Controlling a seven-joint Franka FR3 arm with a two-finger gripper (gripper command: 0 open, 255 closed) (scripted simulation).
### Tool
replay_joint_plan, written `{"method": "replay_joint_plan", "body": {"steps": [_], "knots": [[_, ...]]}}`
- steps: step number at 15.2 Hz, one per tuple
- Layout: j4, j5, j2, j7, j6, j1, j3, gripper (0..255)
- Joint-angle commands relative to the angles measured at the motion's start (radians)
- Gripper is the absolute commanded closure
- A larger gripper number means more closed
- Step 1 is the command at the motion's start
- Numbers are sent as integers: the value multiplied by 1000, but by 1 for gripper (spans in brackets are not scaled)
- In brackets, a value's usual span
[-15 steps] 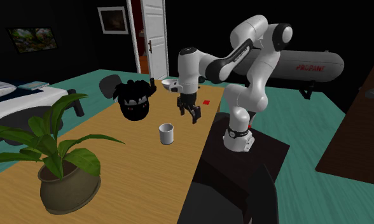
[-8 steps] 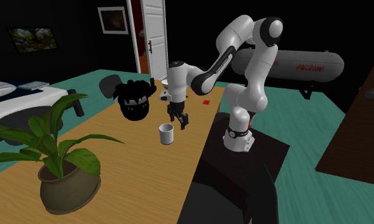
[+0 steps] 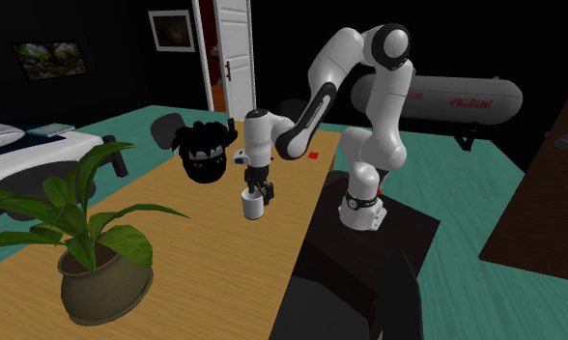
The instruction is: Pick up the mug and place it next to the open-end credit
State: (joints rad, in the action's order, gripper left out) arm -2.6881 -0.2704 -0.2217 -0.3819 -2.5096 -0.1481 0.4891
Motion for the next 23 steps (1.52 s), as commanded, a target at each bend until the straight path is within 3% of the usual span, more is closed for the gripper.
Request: {"method": "replay_joint_plan", "body": {"steps": [1, 4, 12, 13, 23], "knots": [[-8, 7, 27, -8, -36, 2, 8, 0], [-17, 31, 86, -27, -101, 12, 21, 0], [-17, 31, 86, -27, -101, 11, 20, 0], [-17, 31, 86, -27, -101, 11, 20, 255], [-14, 23, 70, -22, -83, 8, 18, 255]]}}
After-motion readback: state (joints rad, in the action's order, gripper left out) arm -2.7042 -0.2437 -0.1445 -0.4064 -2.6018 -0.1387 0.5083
